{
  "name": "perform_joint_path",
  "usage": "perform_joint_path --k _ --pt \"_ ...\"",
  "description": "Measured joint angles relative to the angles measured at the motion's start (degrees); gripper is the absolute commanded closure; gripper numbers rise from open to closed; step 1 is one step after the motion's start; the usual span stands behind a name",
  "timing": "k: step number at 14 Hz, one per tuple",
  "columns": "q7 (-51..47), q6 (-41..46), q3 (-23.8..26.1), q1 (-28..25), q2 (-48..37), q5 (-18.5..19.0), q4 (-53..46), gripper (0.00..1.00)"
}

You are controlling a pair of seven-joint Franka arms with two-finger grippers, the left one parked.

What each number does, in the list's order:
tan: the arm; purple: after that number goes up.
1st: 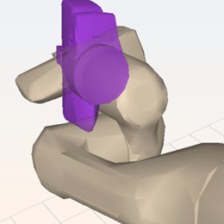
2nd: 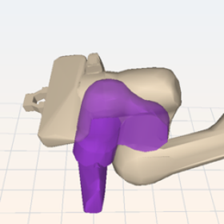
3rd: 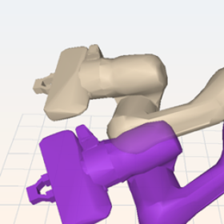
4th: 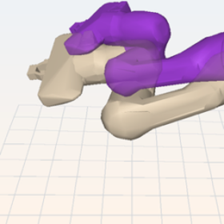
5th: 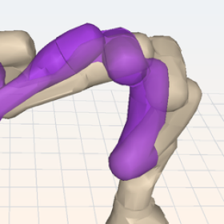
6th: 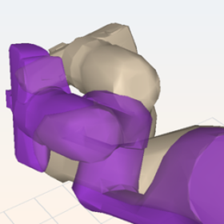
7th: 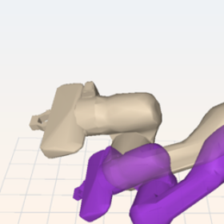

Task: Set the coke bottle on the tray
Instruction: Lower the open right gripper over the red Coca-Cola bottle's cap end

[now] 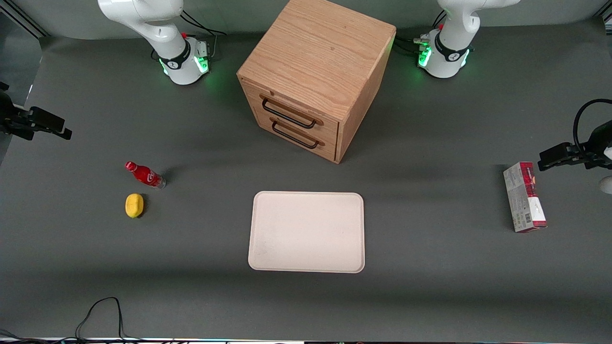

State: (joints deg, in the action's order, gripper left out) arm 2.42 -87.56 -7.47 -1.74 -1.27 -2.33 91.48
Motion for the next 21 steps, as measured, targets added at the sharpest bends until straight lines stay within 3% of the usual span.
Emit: perform_joint_path --k 10,21 --pt "-0.01 -3.09 0.0 0.01 0.22 1.63 3.87 0.0" --pt "-0.01 -36.23 -0.35 0.07 -1.27 0.61 34.75 0.0"
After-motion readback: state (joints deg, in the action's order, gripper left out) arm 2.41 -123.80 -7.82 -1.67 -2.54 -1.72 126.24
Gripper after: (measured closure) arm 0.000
